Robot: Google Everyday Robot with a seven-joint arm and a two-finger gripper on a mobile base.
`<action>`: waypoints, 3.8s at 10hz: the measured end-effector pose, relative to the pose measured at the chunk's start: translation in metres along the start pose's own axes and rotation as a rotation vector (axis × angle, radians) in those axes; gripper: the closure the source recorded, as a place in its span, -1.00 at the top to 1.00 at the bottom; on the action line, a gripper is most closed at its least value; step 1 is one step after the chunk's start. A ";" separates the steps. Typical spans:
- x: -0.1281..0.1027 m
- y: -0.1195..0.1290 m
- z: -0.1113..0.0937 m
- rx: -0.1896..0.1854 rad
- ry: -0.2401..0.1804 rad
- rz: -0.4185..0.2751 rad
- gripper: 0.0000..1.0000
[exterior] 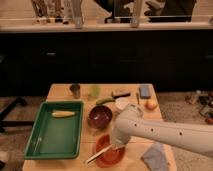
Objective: Place brush in red bowl
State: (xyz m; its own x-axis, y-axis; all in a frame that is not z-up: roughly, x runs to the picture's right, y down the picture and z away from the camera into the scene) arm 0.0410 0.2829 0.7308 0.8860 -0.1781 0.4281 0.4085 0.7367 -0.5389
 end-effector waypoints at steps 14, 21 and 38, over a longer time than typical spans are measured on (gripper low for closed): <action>-0.001 0.000 0.001 -0.001 0.000 -0.001 0.60; -0.001 0.000 0.001 -0.002 -0.002 -0.001 0.60; 0.025 -0.015 -0.014 0.044 -0.030 0.024 0.60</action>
